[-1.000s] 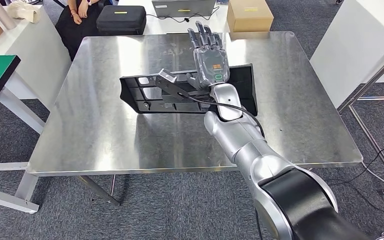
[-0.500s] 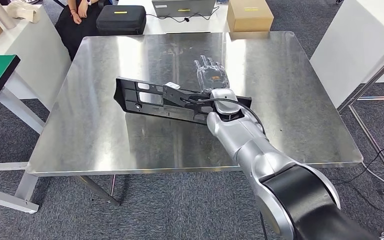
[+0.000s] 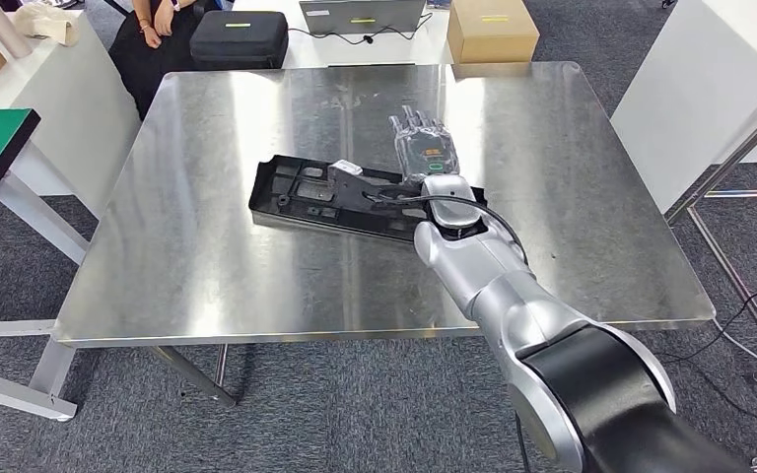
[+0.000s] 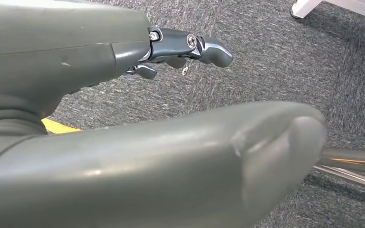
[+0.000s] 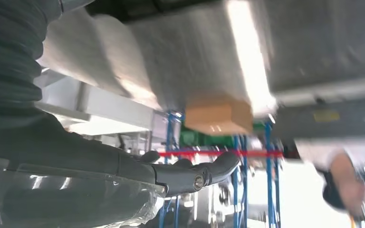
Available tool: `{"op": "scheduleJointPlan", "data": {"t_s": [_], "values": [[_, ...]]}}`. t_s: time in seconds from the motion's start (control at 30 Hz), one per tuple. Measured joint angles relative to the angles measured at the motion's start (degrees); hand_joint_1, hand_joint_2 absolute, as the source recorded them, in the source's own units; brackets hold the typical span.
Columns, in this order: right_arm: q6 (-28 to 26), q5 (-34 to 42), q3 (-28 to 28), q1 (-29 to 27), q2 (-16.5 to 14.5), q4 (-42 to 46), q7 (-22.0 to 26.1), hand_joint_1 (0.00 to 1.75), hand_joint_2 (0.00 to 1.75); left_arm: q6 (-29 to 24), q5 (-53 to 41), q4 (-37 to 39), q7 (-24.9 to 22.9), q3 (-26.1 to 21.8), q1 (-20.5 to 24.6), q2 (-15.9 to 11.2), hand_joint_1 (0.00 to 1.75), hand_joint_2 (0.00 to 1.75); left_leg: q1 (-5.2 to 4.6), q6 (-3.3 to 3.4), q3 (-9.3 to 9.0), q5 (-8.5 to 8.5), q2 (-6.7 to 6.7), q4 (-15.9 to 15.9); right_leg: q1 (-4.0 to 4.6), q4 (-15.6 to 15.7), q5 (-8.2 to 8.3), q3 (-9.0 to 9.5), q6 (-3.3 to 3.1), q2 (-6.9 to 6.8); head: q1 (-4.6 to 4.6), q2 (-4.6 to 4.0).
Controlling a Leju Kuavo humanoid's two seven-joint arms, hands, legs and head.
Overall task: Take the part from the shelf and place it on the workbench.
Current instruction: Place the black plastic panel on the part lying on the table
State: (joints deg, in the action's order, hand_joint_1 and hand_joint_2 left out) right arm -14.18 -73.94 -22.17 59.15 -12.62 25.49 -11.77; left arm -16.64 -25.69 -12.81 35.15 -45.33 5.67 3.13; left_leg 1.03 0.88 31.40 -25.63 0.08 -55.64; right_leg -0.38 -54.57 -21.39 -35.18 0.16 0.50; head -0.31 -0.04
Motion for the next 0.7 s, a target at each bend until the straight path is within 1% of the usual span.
{"op": "scheduleJointPlan", "data": {"t_s": [0.07,0.13,0.17,0.23,0.27,0.3,0.37,0.47,0.53,0.63,0.7], "values": [[-5.73,3.08,0.49,-1.01,0.16,2.00,4.07,0.00,1.75,-0.01,-0.15,0.00,0.16,0.00,0.00,0.02,0.00,0.00,0.00,0.00,0.00,0.00,0.00,0.00,0.00,0.00,0.00,0.00,0.00,0.00,0.00,0.00],[-10.92,9.15,1.61,-2.56,0.19,5.12,11.31,0.00,1.75,-0.02,-0.40,0.00,0.38,0.00,0.00,0.05,0.00,0.00,0.00,0.00,0.01,0.00,0.00,0.00,0.01,0.00,0.00,0.00,0.00,0.00,0.00,0.00],[-12.20,14.14,2.42,-3.63,0.12,7.33,16.10,0.00,1.75,-0.04,-0.51,0.00,0.49,0.00,0.00,0.07,0.00,0.00,0.01,0.00,0.01,0.00,0.00,0.01,0.01,0.00,0.00,0.00,0.00,0.00,0.00,0.00],[-11.62,25.56,4.15,-6.17,-0.18,12.62,24.83,0.00,1.75,-0.08,-0.56,0.00,0.69,-0.02,0.00,0.12,0.00,0.00,0.01,0.00,0.02,-0.01,-0.01,0.01,0.01,0.00,-0.01,0.00,0.00,-0.01,0.01,0.00],[-10.46,31.51,4.90,-7.56,-0.37,15.61,28.44,0.00,1.31,-0.11,-0.56,0.00,0.79,-0.04,-0.01,0.15,0.00,0.00,0.01,0.00,0.03,-0.01,-0.01,0.02,0.01,0.00,-0.01,0.00,0.00,-0.01,0.01,0.00],[-9.27,36.36,5.39,-8.83,-0.54,18.48,30.81,0.00,0.87,-0.13,-0.57,0.00,0.86,-0.08,-0.01,0.17,0.00,0.00,0.01,-0.02,0.03,-0.03,-0.01,0.02,0.01,0.00,-0.01,0.00,0.00,-0.01,0.01,0.00],[-6.29,44.78,5.89,-10.96,-0.74,23.58,33.92,0.00,0.00,-0.15,-0.56,0.01,0.98,-0.16,-0.04,0.21,0.00,0.00,0.01,-0.09,0.03,-0.08,-0.01,0.02,0.00,0.00,-0.01,0.00,0.00,0.00,0.01,0.00],[1.39,59.46,6.13,-14.02,-0.97,30.76,38.02,0.00,0.00,-0.28,-0.49,0.02,1.25,-0.31,-0.10,0.28,0.00,0.00,0.00,-0.14,0.02,-0.11,-0.01,0.03,0.00,0.00,-0.01,0.00,0.00,0.00,0.00,0.00],[6.87,67.87,6.13,-16.12,-1.17,35.25,39.73,0.00,0.00,-0.33,-0.40,0.01,1.48,-0.50,-0.17,0.34,0.00,0.00,0.00,-0.14,0.01,-0.11,-0.01,0.02,0.00,0.00,-0.01,0.00,0.00,0.00,0.00,0.00],[16.80,79.59,6.13,-19.06,-1.30,40.92,39.58,0.00,0.00,-0.24,-0.38,0.01,1.71,-0.87,-0.29,0.43,0.00,0.00,0.00,-0.14,0.01,-0.11,-0.01,0.02,0.00,0.00,-0.01,0.00,0.00,0.00,0.01,0.00],[24.71,88.66,6.10,-20.83,-1.30,43.80,37.79,0.00,0.00,-0.37,-0.38,0.00,1.80,-1.19,-0.32,0.50,0.00,0.00,0.00,-0.15,0.00,-0.12,-0.01,0.02,0.00,0.00,-0.01,0.00,0.00,0.01,0.01,0.01]]}}
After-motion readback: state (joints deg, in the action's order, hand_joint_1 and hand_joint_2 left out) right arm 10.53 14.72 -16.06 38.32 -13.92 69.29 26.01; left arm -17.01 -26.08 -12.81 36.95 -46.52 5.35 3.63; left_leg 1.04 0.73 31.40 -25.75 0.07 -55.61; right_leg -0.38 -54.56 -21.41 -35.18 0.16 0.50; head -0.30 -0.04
